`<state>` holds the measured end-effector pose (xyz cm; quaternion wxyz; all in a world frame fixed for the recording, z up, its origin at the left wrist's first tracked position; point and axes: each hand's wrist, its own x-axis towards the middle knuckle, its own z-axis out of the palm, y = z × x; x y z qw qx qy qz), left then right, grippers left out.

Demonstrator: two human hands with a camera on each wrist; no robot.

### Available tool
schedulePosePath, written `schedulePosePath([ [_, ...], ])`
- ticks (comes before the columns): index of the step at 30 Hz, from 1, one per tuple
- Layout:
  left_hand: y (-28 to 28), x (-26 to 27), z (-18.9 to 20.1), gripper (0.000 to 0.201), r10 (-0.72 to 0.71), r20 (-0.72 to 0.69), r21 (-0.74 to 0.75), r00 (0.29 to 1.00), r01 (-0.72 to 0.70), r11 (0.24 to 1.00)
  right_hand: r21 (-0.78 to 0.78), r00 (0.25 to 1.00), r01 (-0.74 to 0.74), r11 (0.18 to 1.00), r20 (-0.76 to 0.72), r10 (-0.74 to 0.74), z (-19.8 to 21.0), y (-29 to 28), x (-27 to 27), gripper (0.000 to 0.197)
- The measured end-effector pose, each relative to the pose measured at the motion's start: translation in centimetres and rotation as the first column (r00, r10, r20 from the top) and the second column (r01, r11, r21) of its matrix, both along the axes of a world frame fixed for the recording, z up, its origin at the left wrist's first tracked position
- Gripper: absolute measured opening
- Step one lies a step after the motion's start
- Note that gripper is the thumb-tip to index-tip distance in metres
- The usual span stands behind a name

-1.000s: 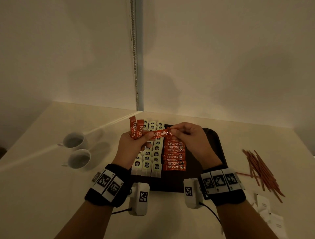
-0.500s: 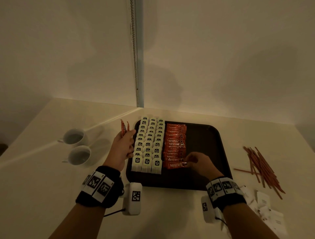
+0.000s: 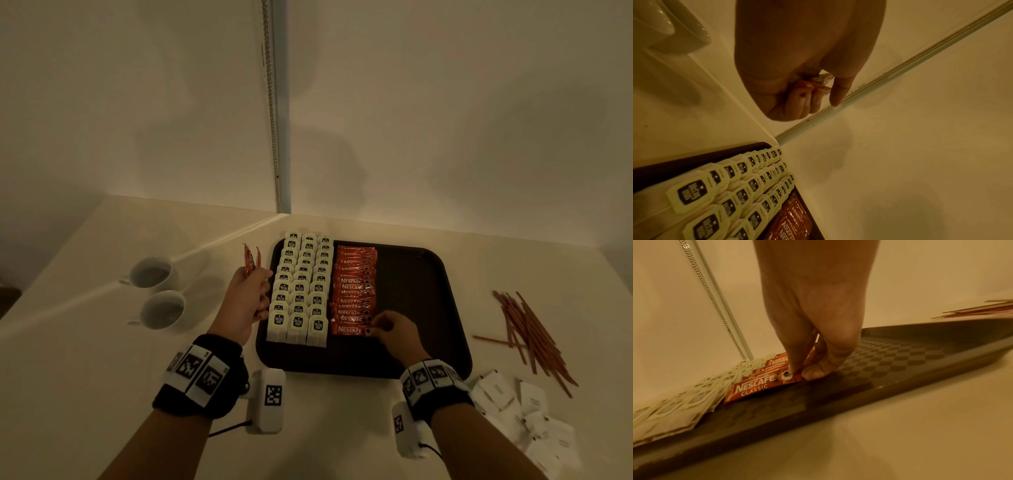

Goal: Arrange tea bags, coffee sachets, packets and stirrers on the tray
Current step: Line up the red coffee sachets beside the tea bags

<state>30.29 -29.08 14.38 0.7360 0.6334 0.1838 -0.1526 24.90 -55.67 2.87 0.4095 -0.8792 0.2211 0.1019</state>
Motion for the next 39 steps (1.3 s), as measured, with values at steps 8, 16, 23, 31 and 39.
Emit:
schedulePosePath([
  [8,0.2,-0.2,0.0,0.007,-0.017,-0.013,-0.040,1.000,0.016,0.999,-0.016,0.999,0.033,0.999,-0.013,-0.033,-0.1,0.3,-0.1,0.012],
  [16,-0.5,-1.1,0.9,0.014,-0.187,0.038,-0.114,0.982,0.190,0.975,-0.031,0.998,0.058,0.998,-0.031,-0.059,0.2,0.2,-0.1,0.016],
  [23,-1.5,-1.0,1.4,0.015,-0.344,0.085,0.054,0.935,0.341,0.939,0.244,0.964,-0.092,0.965,0.265,0.025,8.0,3.7,2.0,0.018],
  [31,-3.0,-1.4,1.0,0.025,-0.344,0.116,0.029,0.932,0.343,0.939,0.389,0.923,-0.248,0.887,0.372,0.094,13.2,7.9,3.3,0.016],
  [39,-2.9,-1.3,0.2,0.018,-0.154,0.226,-0.225,0.962,0.206,0.952,0.125,0.838,-0.473,0.872,0.368,0.402,14.6,8.0,3.2,0.019],
])
